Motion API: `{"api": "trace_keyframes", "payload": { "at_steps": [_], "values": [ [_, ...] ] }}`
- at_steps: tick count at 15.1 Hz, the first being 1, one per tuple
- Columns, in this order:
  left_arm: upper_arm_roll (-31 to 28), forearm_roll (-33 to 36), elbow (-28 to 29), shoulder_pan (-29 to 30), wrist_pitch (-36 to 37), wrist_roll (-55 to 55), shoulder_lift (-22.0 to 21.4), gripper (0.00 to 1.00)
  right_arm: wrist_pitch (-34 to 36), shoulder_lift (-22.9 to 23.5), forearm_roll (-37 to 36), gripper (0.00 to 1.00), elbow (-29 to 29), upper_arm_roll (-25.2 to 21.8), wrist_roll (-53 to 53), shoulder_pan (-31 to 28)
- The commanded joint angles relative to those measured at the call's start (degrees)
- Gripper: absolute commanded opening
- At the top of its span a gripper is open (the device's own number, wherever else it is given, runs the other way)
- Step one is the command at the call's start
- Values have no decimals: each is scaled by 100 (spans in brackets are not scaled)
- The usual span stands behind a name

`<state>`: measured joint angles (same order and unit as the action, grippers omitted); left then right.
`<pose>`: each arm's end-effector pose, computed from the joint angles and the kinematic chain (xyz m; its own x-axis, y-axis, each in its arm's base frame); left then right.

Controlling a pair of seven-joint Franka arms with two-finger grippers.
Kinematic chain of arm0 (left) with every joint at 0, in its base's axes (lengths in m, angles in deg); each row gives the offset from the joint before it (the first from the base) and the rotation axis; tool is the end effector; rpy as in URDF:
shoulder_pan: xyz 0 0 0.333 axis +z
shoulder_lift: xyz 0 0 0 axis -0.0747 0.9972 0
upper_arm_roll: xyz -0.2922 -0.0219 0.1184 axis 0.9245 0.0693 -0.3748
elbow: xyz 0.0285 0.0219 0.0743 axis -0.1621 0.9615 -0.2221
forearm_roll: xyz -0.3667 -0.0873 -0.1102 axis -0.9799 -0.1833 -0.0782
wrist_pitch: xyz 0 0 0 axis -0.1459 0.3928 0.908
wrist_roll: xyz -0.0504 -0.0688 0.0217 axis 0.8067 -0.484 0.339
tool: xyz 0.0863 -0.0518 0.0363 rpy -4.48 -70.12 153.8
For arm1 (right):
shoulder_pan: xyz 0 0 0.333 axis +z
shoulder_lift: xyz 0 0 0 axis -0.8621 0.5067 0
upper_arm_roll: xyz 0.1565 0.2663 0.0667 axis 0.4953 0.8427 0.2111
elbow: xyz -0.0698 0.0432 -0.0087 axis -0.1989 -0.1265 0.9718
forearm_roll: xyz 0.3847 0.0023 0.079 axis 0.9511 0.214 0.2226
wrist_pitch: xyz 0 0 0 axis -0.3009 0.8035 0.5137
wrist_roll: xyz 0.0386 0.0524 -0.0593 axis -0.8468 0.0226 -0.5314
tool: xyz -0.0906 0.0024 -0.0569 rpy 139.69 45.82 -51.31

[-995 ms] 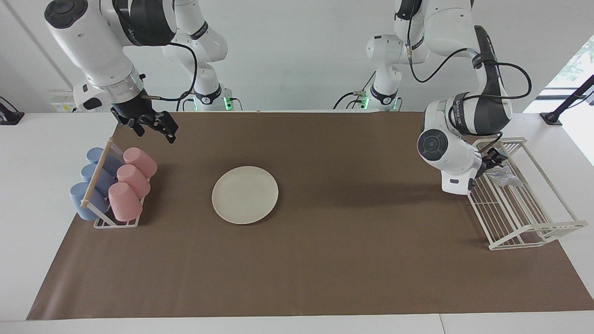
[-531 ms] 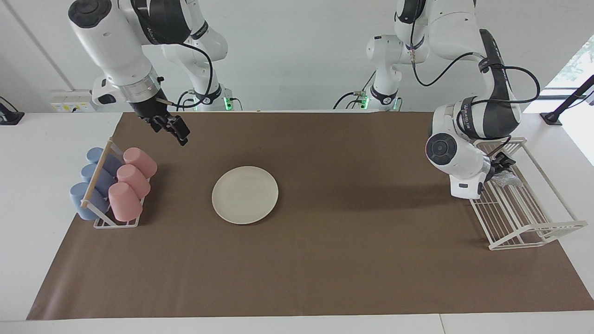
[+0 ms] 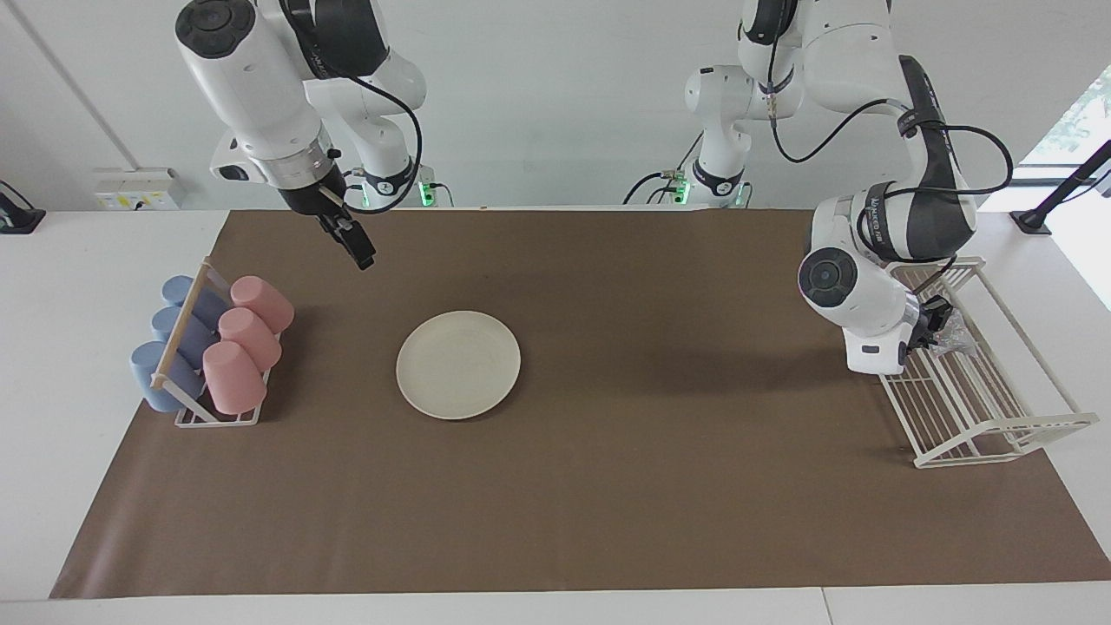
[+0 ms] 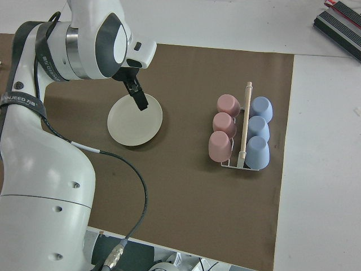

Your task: Wipe plate with sponge

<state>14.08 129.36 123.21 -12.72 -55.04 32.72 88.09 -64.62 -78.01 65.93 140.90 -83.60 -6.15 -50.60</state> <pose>0.6371 -0.0237 0.4086 0.9662 0.1817 0.1829 0.2563 -0.5988 -0.7587 0.5373 0.0930 0.5810 0.5778 -0.8095 -0.1047 -0.8055 -0.5862 0.0867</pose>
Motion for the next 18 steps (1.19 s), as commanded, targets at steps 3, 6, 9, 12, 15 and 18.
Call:
{"api": "trace_keyframes", "payload": {
  "at_steps": [3,6,9,12,15,18],
  "values": [
    [13,-514,-685,70,273,259,-94,0,15,-156,63,100,70,56,1469,457],
    [22,-1603,-1608,35,1151,637,-86,0,-21,-183,160,100,70,65,2192,809],
    [22,-2745,-2138,8,1601,682,-103,0,14,-183,169,100,61,65,2447,985],
    [-57,-4528,-2419,183,1725,639,-331,0,6,-226,151,100,113,91,2430,1100],
    [-66,-6216,-2411,613,1752,516,-524,0,-21,-227,151,100,122,91,2456,1109],
    [-75,-7605,-2359,947,1743,401,-665,0,-29,-227,160,100,122,108,2640,1117]
  ]
}}
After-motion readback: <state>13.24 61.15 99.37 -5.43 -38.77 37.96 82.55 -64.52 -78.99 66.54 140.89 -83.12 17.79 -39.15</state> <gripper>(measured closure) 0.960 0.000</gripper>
